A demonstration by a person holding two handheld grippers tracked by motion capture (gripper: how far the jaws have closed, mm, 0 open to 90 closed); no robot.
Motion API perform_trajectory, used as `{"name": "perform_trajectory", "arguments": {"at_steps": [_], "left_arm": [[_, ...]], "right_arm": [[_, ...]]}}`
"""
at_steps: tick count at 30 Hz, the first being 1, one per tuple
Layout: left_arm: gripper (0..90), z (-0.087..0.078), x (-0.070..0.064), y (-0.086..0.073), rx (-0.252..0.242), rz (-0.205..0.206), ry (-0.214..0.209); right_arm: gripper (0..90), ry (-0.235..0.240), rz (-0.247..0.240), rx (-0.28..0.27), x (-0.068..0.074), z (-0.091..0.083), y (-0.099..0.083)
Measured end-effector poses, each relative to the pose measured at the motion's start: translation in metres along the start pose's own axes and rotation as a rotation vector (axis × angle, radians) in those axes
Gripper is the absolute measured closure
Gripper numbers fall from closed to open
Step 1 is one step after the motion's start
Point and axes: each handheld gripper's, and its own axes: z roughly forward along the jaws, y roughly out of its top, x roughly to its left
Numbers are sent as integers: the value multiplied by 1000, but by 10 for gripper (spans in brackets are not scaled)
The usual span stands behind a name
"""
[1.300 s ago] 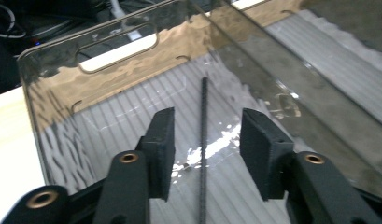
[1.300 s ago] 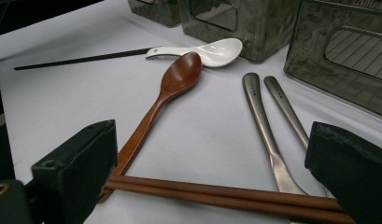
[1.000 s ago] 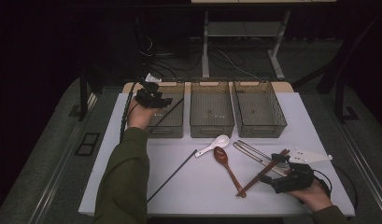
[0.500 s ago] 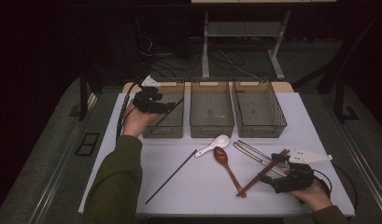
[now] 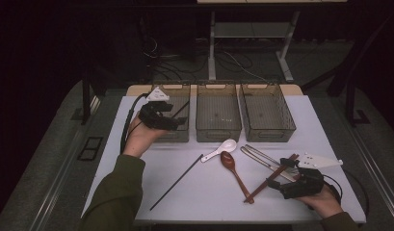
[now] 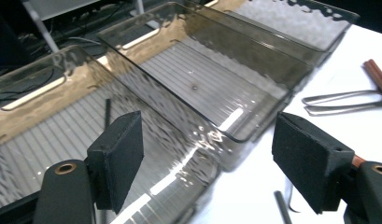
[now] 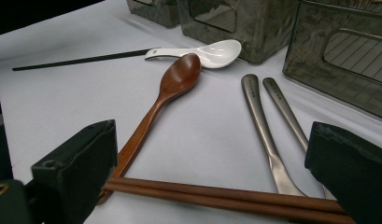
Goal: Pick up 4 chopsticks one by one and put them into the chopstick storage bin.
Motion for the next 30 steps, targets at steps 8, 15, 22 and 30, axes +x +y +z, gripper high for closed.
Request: {"name": "perform_trajectory", "arguments": {"at_steps": [8,15,22,30], "left_arm": [[243,-6,-23,-16,-21,19,-10],[248,-11,-38,-30,-12,16,-10],[276,-14,-52,-48,-7,19,-17],[344,-13,-68,-71,-9,12,-32]], "right_arm": [[28,0,8,4,0,0,0],[28,-2,-1,2,0,0,0],[28,-8,3,-2,-2,1,0],[28,-9,2,2,-1,1,0]]}}
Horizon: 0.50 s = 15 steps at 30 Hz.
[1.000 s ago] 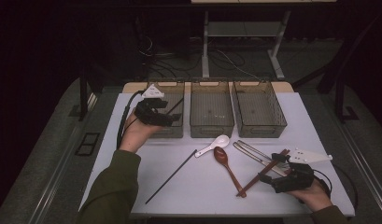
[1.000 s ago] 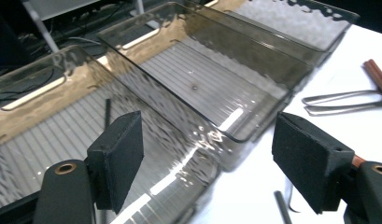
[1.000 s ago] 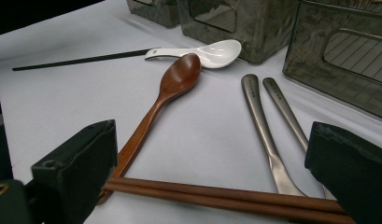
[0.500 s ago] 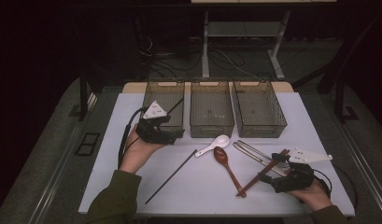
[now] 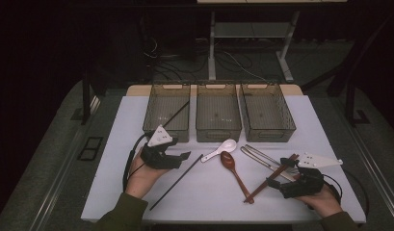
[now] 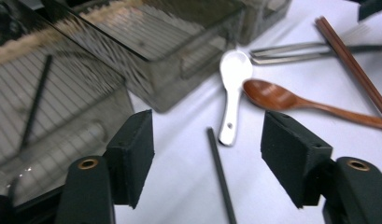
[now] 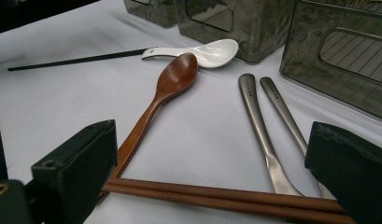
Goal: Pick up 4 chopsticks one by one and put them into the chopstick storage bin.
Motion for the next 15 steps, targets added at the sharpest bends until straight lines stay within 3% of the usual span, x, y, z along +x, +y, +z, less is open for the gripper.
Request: {"name": "perform_trajectory", "arguments": {"at_steps": [6,9,11,15], "left_arm": [[476,1,-11,-20,23,-1,20],[573,3,-14,-30,34,-62,-6],[598,5,-15,-34,72,-44,2],[663,10,-12,-40,108,-70,-9]], "right_arm": [[28,-3,0,-4,1,-1,0],[28,-5,-1,0,0,-1,0],[28,-6,-6,0,0,0,0],[28,-8,-10,1,1,0,1]]}}
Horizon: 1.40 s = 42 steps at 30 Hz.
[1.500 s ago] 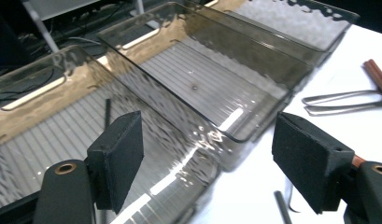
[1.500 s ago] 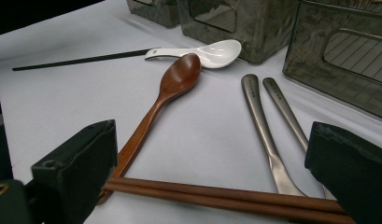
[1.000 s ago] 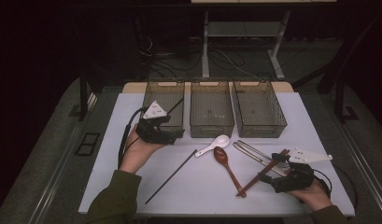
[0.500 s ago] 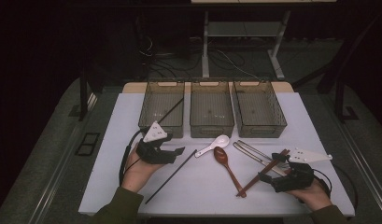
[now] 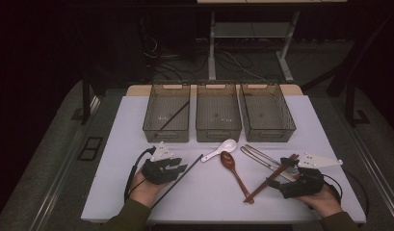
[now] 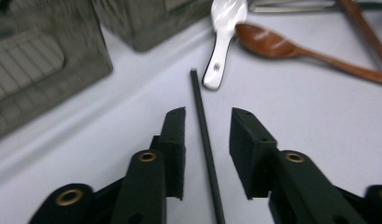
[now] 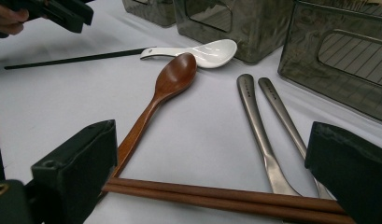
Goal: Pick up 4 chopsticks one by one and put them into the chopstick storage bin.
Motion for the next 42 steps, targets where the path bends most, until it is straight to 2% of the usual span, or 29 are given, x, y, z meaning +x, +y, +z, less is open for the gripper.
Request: {"name": "perform_trajectory", "arguments": {"at_steps": [2,5,12,19,24,35,40,41,42], "left_arm": [[685,3,0,-3,23,-7,-19],[718,7,0,-4,67,12,-37],[755,15,-2,-7,124,0,-32],[762,20,-2,-9,175,19,-21],[807,21,-5,-9,176,47,4],[850,22,-4,-8,176,29,4],[850,21,-4,-7,186,33,9],[850,21,-4,-7,187,44,11],[851,21,-4,-7,187,37,12]], "right_arm": [[28,-2,-1,0,0,0,0],[28,-1,0,-1,0,0,0],[28,-1,0,-2,0,0,0],[28,-1,0,-2,0,-1,0],[28,-3,2,-4,0,-1,0],[28,1,2,-4,0,-1,0],[28,1,4,-4,0,-1,0],[28,0,5,-2,0,-1,0],[28,1,4,-1,0,-1,0]]}}
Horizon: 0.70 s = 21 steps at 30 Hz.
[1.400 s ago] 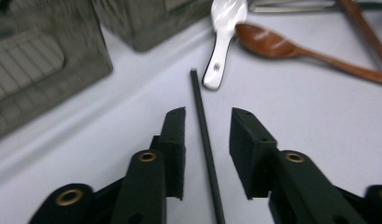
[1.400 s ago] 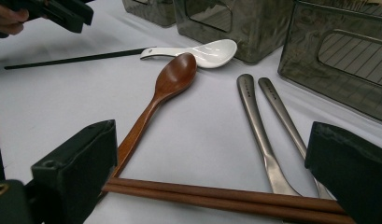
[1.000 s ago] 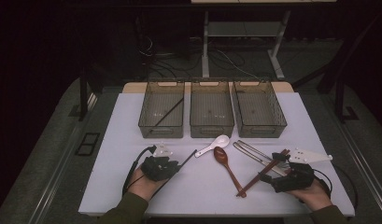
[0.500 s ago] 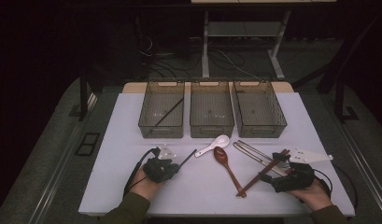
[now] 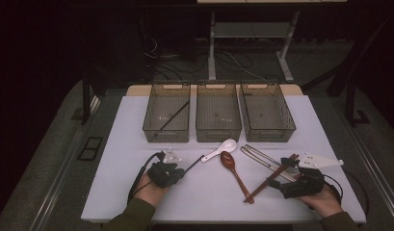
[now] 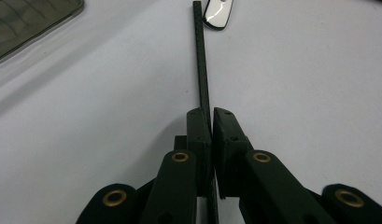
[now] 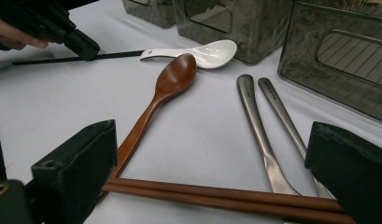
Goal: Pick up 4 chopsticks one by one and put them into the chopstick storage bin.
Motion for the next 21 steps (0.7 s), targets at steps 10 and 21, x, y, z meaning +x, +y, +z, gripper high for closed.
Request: {"name": "perform_trajectory", "arguments": {"at_steps": [10,21], "left_arm": [[852,-4,1,2,-2,0,-6],[852,-12,7,5,-10,19,-29]], "right_arm": [[28,0,10,-2,-2,1,-1],[28,1,24,-8,-3,0,-1]]}}
